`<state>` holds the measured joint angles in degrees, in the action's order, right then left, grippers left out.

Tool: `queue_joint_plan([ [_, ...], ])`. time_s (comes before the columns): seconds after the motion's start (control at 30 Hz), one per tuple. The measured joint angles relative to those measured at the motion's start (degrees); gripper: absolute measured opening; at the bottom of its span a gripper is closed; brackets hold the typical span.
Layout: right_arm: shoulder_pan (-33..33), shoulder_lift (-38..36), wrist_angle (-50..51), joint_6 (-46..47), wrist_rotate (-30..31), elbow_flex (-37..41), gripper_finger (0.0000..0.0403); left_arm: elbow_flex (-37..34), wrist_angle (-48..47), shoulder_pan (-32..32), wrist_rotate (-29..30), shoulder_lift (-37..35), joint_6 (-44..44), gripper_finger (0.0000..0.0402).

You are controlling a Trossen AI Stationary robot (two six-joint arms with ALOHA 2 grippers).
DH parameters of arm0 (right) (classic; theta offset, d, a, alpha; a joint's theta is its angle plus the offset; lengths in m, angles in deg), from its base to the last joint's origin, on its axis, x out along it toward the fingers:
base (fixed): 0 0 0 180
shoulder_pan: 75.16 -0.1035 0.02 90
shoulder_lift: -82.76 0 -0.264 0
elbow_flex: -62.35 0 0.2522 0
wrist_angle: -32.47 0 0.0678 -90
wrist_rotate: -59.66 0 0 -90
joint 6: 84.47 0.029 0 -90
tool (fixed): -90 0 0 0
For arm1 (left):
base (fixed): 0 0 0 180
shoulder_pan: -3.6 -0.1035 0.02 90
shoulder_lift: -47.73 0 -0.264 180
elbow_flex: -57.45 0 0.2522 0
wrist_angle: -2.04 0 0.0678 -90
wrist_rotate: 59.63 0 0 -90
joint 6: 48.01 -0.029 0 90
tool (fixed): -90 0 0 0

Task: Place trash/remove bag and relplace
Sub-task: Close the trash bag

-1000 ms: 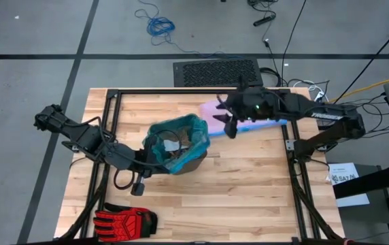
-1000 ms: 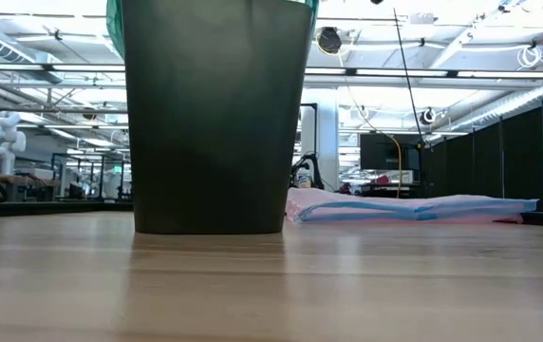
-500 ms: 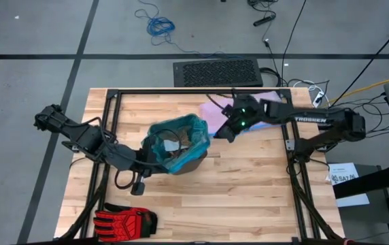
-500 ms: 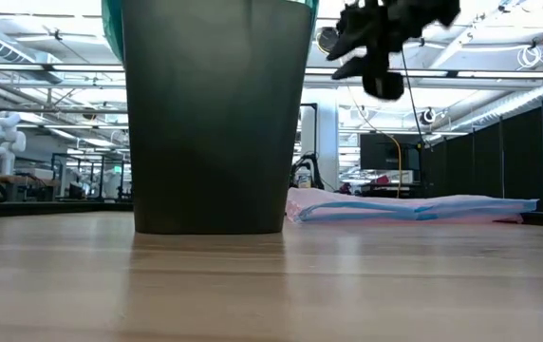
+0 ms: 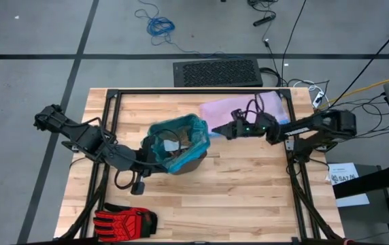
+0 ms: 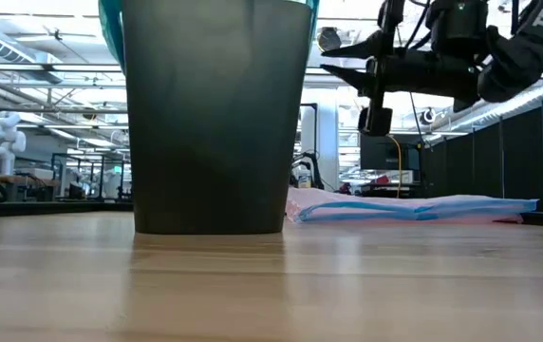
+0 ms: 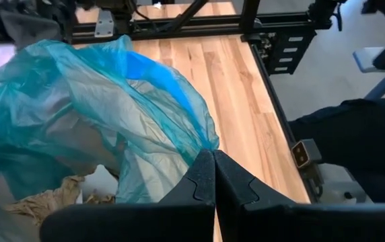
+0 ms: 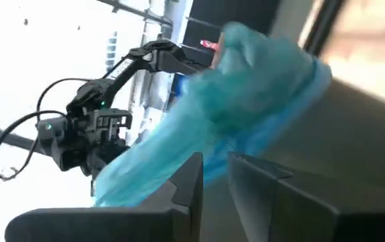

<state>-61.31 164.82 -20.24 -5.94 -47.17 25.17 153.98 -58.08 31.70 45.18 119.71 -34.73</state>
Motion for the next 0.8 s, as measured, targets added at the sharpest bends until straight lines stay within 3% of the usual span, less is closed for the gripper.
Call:
queue_joint_plan([
  [0.37, -3.50, 7.44, -4.48, 9.06, -1.53, -5.65, 0.0140, 0.00, 0.93, -0.34, 0.99, 0.00, 1.44, 0.0000],
  [0.53, -6.47, 7.57, -9.32, 9.85, -0.43, -5.88, 0.0146, 0.00, 0.80, -0.42, 1.12, 0.00, 1.44, 0.0000],
  [0.67, -7.18, 7.59, -5.70, 7.93, 2.94, -5.88, 0.0146, 0.00, 0.80, -0.40, 1.12, 0.00, 1.45, 0.0000],
  [0.8, -8.91, 7.59, -3.72, 11.02, 1.82, -5.88, 0.0146, 0.00, 0.76, -0.37, 1.12, 0.00, 2.71, 0.0000],
])
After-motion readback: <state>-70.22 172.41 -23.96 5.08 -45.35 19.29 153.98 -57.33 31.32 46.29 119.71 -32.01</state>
